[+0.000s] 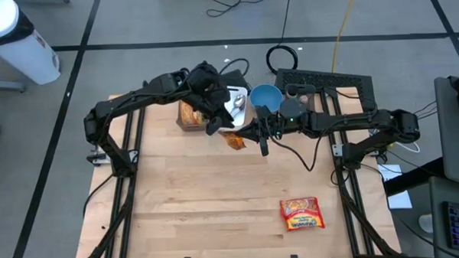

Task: Pick & Place Food Item
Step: Put the orange spice pack into the right black bin, then put the red noodle pack into the left black bin

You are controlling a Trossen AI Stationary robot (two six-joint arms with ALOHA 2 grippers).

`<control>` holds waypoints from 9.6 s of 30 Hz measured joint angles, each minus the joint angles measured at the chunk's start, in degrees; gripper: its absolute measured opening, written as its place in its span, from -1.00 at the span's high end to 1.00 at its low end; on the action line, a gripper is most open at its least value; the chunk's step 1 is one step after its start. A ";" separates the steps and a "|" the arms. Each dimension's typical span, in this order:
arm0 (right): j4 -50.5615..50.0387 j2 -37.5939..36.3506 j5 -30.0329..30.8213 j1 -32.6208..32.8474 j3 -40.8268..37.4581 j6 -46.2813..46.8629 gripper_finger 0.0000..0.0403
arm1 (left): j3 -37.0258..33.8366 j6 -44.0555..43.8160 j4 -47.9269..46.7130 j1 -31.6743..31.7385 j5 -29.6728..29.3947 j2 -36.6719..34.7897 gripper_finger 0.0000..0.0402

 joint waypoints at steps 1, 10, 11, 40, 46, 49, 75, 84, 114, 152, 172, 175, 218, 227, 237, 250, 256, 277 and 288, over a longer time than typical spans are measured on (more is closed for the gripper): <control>-0.22 -0.29 0.02 -0.23 -0.03 -0.03 1.00 | 0.00 0.11 -0.11 0.33 0.02 -0.06 0.22; -6.33 -6.04 0.55 -4.35 -0.04 -1.75 1.00 | 0.00 0.02 -2.06 3.92 4.46 -2.44 0.03; -7.25 -6.90 1.62 -4.69 -0.04 -2.27 1.00 | 0.00 0.27 -3.09 4.37 4.39 -3.03 0.03; -29.92 -44.12 37.27 -9.76 -15.34 -5.10 1.00 | -0.76 2.64 -10.81 2.68 7.80 -6.91 0.15; -35.89 -49.24 46.25 -9.76 -17.07 -5.50 1.00 | -0.76 2.43 -10.78 1.32 7.42 -6.91 0.15; -36.04 -50.81 49.17 -9.77 -18.99 -5.52 1.00 | -0.76 2.32 -10.73 0.87 7.37 -6.91 0.15; -14.13 -51.57 61.68 -9.78 -42.70 -0.59 1.00 | -0.76 -3.83 -10.47 -1.72 3.36 -6.88 0.15; -11.13 -51.04 63.25 -9.80 -45.48 -2.85 1.00 | -0.76 -6.85 -10.41 -1.98 2.84 -6.88 0.15; 5.81 -33.49 62.83 -14.65 -50.76 -1.61 1.00 | -0.78 -12.66 -2.52 -5.78 -0.41 -6.88 0.15; 13.03 -33.45 62.73 -14.63 -51.06 -6.23 0.10 | -0.77 -12.58 -2.60 -5.78 -2.19 -6.88 0.15; 20.15 -35.61 62.75 -2.46 -36.63 -31.26 0.10 | -0.79 -8.41 -8.69 -5.81 -17.85 -6.86 0.15; 20.10 -35.61 62.75 0.93 -32.18 -34.63 0.11 | -0.79 -7.67 -8.64 -5.81 -21.54 -6.86 0.15; -83.44 -31.94 4.78 34.22 -0.21 58.87 0.15 | -0.79 -13.03 -1.17 -23.99 -27.37 -0.62 0.15; -64.42 -41.39 1.88 48.93 -17.79 74.02 0.15 | -0.79 -21.86 8.24 -27.36 -26.52 6.51 0.15; -58.83 -47.42 18.93 70.16 -28.57 94.32 0.15 | -0.79 -29.23 15.17 -30.97 -26.14 8.02 0.15; -37.07 -37.79 32.88 77.91 -40.28 104.08 0.15 | -0.79 -31.88 18.12 -31.20 -27.17 8.02 0.15; -36.40 -34.85 32.63 77.91 -40.13 103.26 0.15 | -0.79 -32.16 19.68 -31.05 -27.17 8.02 0.15; -34.73 -28.27 27.91 76.42 -40.30 99.35 0.15 | -0.79 -33.01 19.77 -29.87 -27.40 8.00 0.15; -33.90 -28.20 24.59 71.52 -40.35 94.90 0.15 | -0.79 -33.06 19.81 -29.54 -28.17 7.99 0.15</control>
